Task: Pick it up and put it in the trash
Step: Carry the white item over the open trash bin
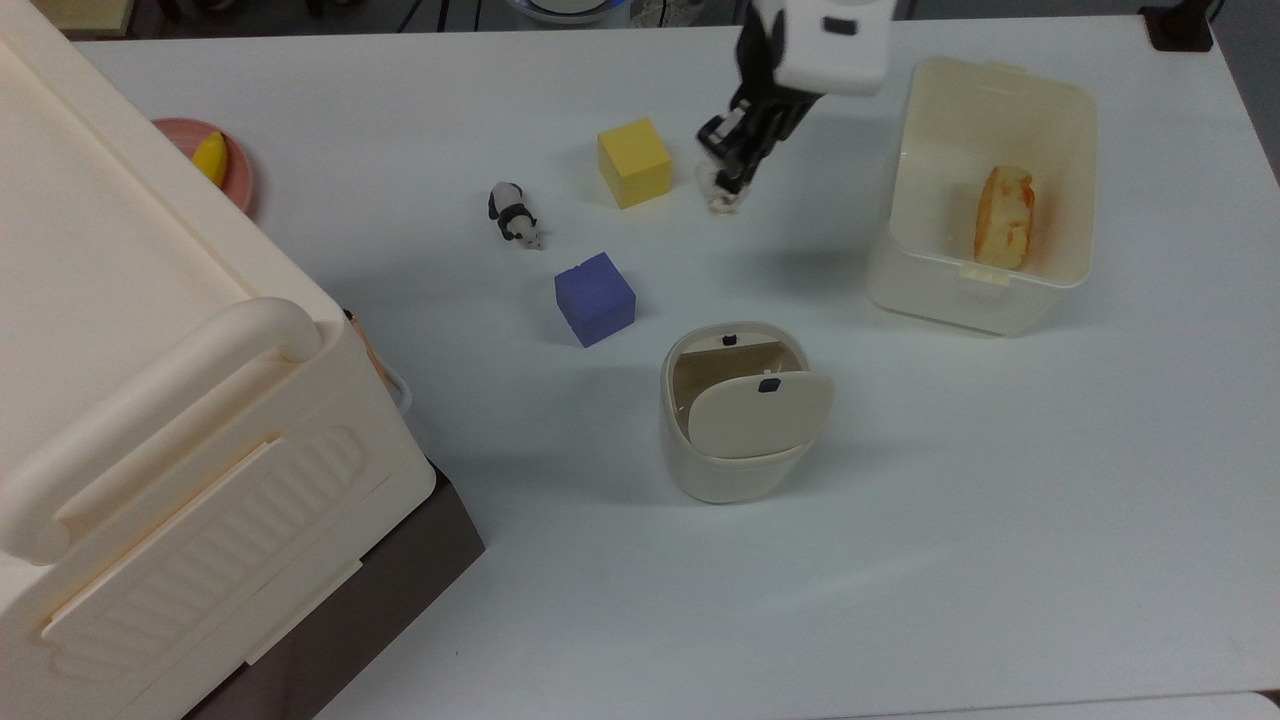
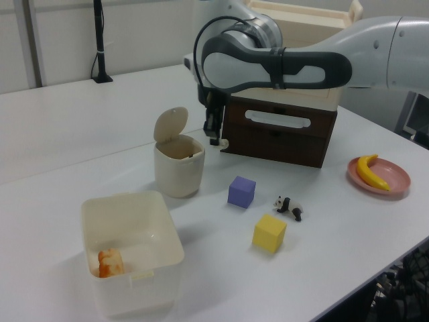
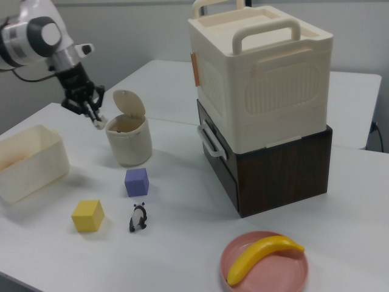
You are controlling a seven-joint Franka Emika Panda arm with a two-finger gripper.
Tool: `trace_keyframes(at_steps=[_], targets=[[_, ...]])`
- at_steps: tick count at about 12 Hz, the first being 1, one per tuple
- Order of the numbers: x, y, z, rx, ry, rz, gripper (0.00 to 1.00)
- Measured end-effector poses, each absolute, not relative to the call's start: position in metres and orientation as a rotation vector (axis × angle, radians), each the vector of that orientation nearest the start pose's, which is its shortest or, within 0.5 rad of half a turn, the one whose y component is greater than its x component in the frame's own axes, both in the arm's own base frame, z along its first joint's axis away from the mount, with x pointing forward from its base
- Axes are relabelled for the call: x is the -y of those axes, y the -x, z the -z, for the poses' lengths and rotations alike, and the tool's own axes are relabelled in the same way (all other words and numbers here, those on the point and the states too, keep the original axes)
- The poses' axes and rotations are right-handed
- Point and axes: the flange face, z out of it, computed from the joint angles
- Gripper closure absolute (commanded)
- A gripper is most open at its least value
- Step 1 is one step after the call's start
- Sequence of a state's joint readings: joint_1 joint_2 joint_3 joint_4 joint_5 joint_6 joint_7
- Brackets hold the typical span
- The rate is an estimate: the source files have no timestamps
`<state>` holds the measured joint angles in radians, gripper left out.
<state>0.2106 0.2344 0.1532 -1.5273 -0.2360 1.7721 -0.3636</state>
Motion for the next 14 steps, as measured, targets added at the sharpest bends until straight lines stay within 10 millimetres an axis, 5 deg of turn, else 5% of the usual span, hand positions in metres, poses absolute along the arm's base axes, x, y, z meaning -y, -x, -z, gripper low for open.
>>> trace_keyframes(at_steps=[3, 7, 9, 11, 12, 13, 14], targets=[[-0.163, -0.644, -0.504, 1.167, 3.11, 0.207, 1.0], [-0.174, -0.674, -0.468, 1.191, 3.061, 0.392, 1.0], [-0.175, -0.684, -0.479, 1.194, 3.054, 0.449, 1.0], [-0.178, -0.692, -0.491, 1.2, 3.032, 0.569, 0.88], [-0.179, -0.693, -0.488, 1.202, 3.029, 0.572, 0.73], [-0.18, -0.693, -0.484, 1.204, 3.027, 0.564, 0.01], [-0.181, -0.694, -0.482, 1.207, 3.025, 0.56, 0.0]])
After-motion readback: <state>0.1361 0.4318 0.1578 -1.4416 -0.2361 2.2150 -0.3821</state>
